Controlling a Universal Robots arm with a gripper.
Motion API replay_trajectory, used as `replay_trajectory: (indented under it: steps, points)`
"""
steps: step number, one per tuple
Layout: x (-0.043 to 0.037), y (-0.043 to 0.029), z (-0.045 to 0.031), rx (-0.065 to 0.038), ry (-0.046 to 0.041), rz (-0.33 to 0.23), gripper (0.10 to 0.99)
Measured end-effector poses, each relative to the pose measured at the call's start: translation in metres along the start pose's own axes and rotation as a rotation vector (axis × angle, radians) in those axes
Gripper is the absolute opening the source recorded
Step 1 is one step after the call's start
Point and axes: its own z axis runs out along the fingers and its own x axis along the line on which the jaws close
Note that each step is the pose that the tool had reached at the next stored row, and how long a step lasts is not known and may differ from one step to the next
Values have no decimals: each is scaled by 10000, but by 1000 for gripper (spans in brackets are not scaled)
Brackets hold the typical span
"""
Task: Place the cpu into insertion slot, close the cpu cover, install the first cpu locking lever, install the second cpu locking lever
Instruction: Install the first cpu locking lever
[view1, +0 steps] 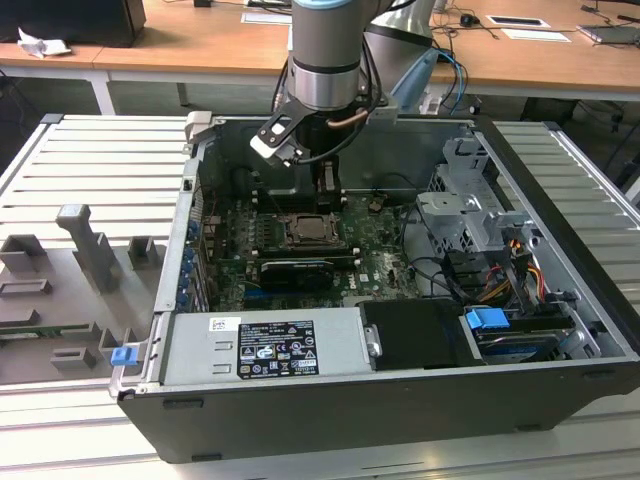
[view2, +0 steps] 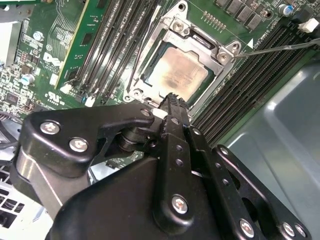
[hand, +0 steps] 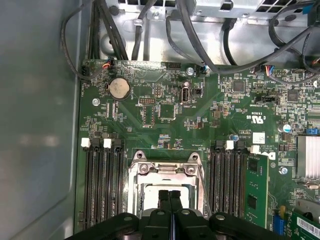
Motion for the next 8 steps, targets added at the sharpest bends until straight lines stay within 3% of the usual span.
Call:
replay_trajectory:
  steps: [8]
  points:
    - [-1,-3,-45,3,-6,1,106]
